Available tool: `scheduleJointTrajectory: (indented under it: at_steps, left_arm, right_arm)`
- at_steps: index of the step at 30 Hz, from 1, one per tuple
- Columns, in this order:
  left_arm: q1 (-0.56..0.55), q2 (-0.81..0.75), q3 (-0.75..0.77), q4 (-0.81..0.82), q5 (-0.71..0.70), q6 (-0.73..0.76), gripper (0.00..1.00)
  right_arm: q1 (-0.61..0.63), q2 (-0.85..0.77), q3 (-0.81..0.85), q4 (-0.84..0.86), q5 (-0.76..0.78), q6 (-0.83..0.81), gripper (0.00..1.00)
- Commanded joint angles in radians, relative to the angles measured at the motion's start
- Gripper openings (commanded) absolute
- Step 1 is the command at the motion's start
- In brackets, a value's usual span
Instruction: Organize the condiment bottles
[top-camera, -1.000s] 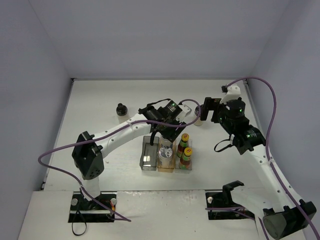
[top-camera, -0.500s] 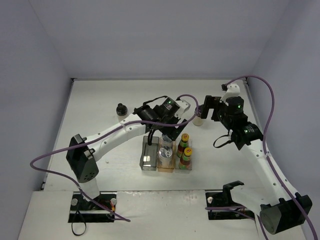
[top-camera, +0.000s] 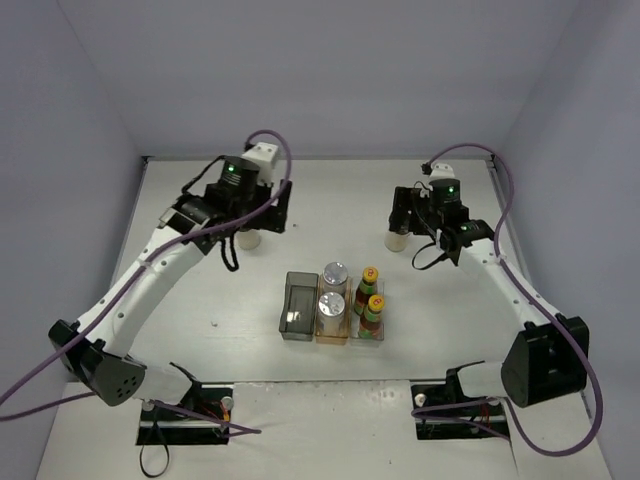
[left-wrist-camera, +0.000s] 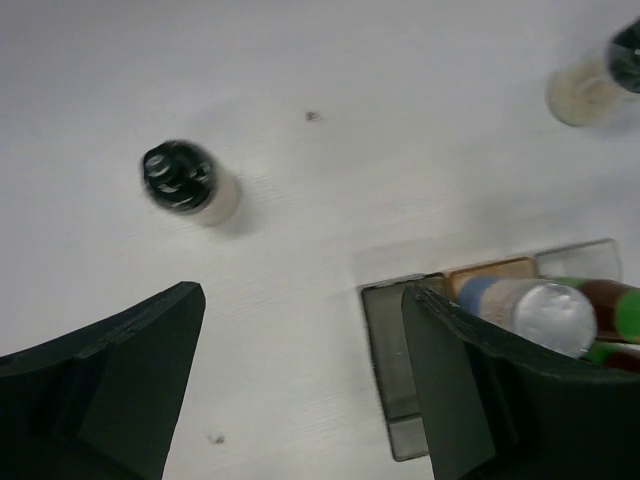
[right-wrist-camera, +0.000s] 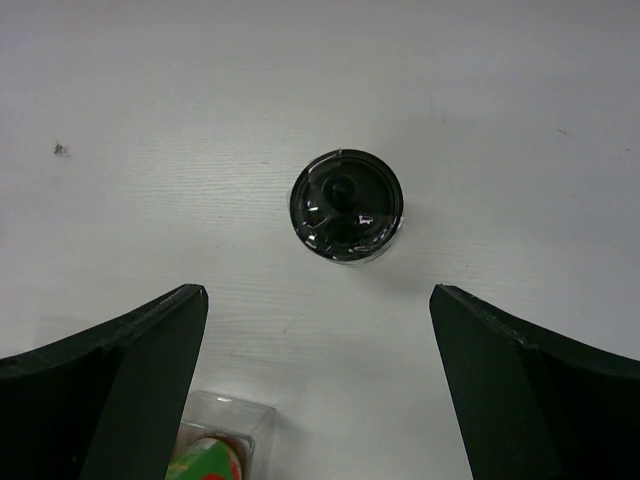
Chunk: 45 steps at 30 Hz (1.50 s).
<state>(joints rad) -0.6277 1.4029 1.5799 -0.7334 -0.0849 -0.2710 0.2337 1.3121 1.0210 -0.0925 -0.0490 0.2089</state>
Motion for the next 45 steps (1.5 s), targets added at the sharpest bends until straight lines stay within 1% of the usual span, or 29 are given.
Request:
scheduleJointTrajectory:
  at_steps: [1,2,5,6,10,12,13,19,20,25,28,29,31,32,33,34,37,38,40,41,43,45]
  left_arm:
    - [0.084,-0.063,-0.053,-0.029,0.016,-0.017,0.8]
    - [0.123,-0.077,-0.107,-0.005,0.017,-0.017,0.8]
    - [0.176,-0.133,-0.187,0.044,0.024,-0.025,0.8]
    - [0.186,-0.151,-0.234,0.07,0.024,-0.027,0.8]
    - [0.213,-0.17,-0.346,0.126,-0.022,-0.017,0.81]
    - [0.239,-0.173,-0.401,0.149,-0.01,-0.017,0.81]
    - [0.25,-0.173,-0.406,0.144,0.003,-0.02,0.8]
    - [0.256,-0.214,-0.434,0.158,-0.022,-0.017,0.8]
    - [0.256,-0.217,-0.437,0.161,-0.026,-0.016,0.8]
    - [0.256,-0.226,-0.442,0.163,-0.032,-0.011,0.8]
    - [0.256,-0.225,-0.443,0.163,-0.032,-0.011,0.8]
    - [0.256,-0.225,-0.443,0.163,-0.03,-0.01,0.8]
    - [0.256,-0.225,-0.442,0.161,-0.027,-0.011,0.8]
    - [0.256,-0.223,-0.442,0.161,-0.026,-0.011,0.8]
    - [0.256,-0.222,-0.442,0.161,-0.026,-0.011,0.81]
    - [0.256,-0.222,-0.442,0.161,-0.026,-0.011,0.8]
    - [0.256,-0.222,-0.443,0.161,-0.027,-0.01,0.8]
    - [0.256,-0.222,-0.445,0.163,-0.026,-0.01,0.8]
    - [0.256,-0.22,-0.445,0.161,-0.026,-0.01,0.8]
    - [0.256,-0.22,-0.443,0.163,-0.026,-0.01,0.81]
    - [0.256,-0.22,-0.443,0.163,-0.026,-0.01,0.8]
    - [0.256,-0.222,-0.445,0.163,-0.026,-0.008,0.8]
  right_arm:
    - [-0.011,0.047,0.06,0.111,0.012,0.009,1.0]
    - [-0.013,0.083,0.065,0.114,0.017,0.007,1.0]
    - [-0.013,0.139,0.102,0.099,0.038,0.0,1.0]
    - [-0.014,0.171,0.108,0.1,0.037,-0.003,1.0]
    - [-0.013,0.226,0.128,0.122,0.044,-0.016,1.0]
    - [-0.013,0.263,0.139,0.122,0.046,-0.017,1.0]
    - [-0.013,0.275,0.146,0.119,0.046,-0.017,1.0]
    - [-0.013,0.309,0.162,0.125,0.046,-0.019,1.0]
    - [-0.013,0.308,0.165,0.12,0.073,-0.022,1.0]
    - [-0.013,0.286,0.169,0.109,0.11,-0.036,0.98]
    - [-0.011,0.251,0.165,0.114,0.118,-0.048,0.93]
    - [-0.013,0.237,0.165,0.116,0.118,-0.051,0.86]
    - [-0.013,0.234,0.171,0.112,0.115,-0.058,0.81]
    - [-0.011,0.234,0.174,0.111,0.112,-0.062,0.75]
    - [-0.011,0.236,0.175,0.111,0.109,-0.065,0.71]
    - [-0.011,0.237,0.177,0.109,0.106,-0.065,0.64]
    - [-0.013,0.242,0.177,0.112,0.097,-0.062,0.53]
    - [-0.013,0.245,0.174,0.115,0.095,-0.062,0.48]
    - [-0.011,0.249,0.174,0.117,0.09,-0.065,0.43]
    - [-0.011,0.254,0.175,0.116,0.09,-0.063,0.36]
    - [-0.011,0.256,0.177,0.114,0.089,-0.063,0.3]
    - [-0.011,0.256,0.174,0.117,0.086,-0.065,0.28]
